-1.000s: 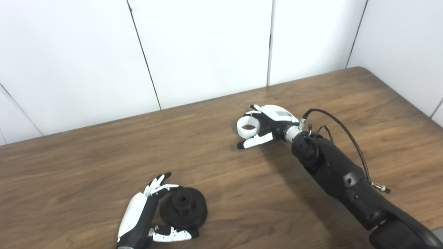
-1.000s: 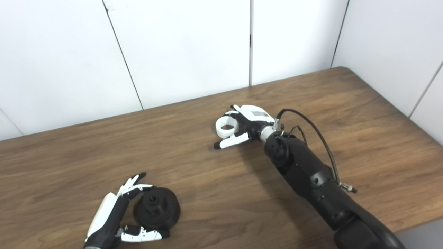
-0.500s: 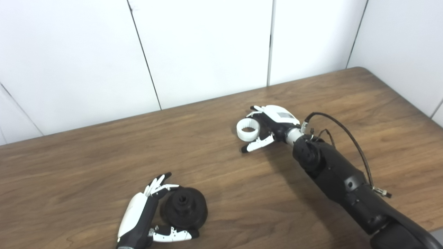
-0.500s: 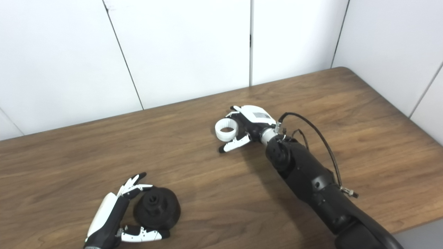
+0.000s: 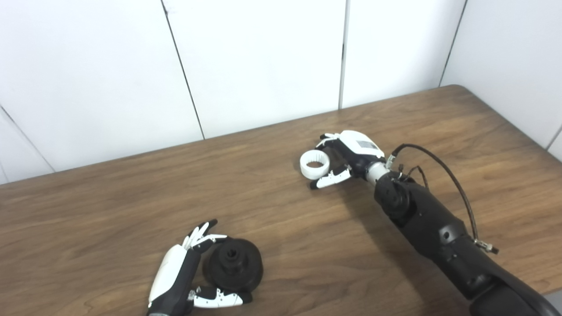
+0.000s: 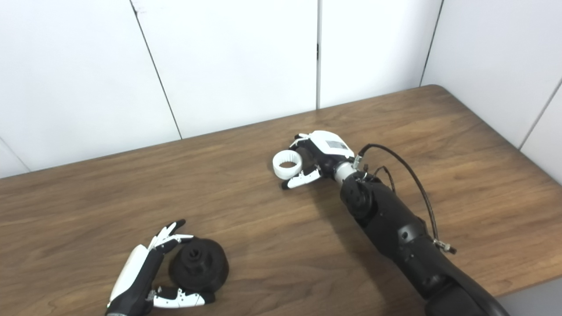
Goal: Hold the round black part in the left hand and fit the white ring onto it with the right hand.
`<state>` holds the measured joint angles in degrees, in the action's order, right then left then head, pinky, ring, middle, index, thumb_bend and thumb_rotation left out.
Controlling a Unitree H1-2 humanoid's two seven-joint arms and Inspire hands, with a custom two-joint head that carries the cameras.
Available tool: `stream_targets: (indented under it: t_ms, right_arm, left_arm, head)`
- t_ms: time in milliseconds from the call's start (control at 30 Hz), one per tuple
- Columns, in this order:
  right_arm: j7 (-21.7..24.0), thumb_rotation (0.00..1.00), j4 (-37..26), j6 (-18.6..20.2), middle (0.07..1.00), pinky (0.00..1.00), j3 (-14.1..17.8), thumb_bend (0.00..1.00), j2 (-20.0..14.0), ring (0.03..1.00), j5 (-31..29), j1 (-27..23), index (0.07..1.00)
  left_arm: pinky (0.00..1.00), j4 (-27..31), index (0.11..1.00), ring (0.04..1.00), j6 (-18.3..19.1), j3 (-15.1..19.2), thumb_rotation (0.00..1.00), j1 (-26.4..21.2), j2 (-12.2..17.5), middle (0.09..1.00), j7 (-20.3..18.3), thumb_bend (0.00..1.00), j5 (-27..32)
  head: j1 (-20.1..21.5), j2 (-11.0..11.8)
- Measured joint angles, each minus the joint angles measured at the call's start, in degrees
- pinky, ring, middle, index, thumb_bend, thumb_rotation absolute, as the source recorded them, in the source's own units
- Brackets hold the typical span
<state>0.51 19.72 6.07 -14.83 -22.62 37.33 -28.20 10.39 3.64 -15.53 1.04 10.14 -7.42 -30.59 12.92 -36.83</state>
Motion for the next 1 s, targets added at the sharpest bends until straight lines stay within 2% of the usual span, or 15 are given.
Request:
stream_targets:
  t_ms: [67, 133, 500, 833, 1000]
  right_arm:
    - [-1.7, 0.17, 0.4, -1.4, 0.857, 0.92, 0.1, 0.55, 0.4, 0.890, -0.1, 0.1, 0.516]
    - [-3.6, 0.15, 0.9, -2.5, 0.854, 0.92, 0.3, 0.52, 0.7, 0.889, -0.1, 0.1, 0.497]
    - [-8.1, 0.14, 2.9, -7.1, 0.806, 0.87, 1.8, 0.52, 1.7, 0.852, -1.9, 0.6, 0.484]
    - [-10.8, 0.14, 3.6, -8.0, 0.800, 0.86, 3.4, 0.52, 3.0, 0.872, -3.2, 1.7, 0.482]
    - [-11.1, 0.14, 0.7, -8.0, 0.801, 0.84, 4.6, 0.52, 3.4, 0.876, -3.3, 3.7, 0.483]
  left_arm:
    - [1.00, 0.0, 0.596, 1.000, 0.0, 0.0, 0.20, 0.0, 0.0, 0.968, 0.0, 0.90, 0.0]
    - [1.00, 0.0, 0.597, 1.000, 0.0, 0.0, 0.20, 0.0, 0.0, 0.970, 0.0, 0.90, 0.0]
    - [1.00, 0.1, 0.599, 1.000, 0.0, 0.1, 0.19, 0.1, 0.1, 0.970, -0.1, 0.90, 0.0]
    - [1.00, 0.2, 0.600, 1.000, 0.1, 0.1, 0.20, 0.1, 0.0, 0.972, -0.1, 0.90, 0.0]
    - [1.00, 0.1, 0.597, 1.000, 0.1, 0.0, 0.19, 0.1, 0.0, 0.972, -0.1, 0.90, 0.0]
  head:
    - [0.0, -0.2]
    - [0.0, -0.3]
    - [-0.1, -0.4]
    - [-0.3, -0.7]
    - [-1.1, -0.9]
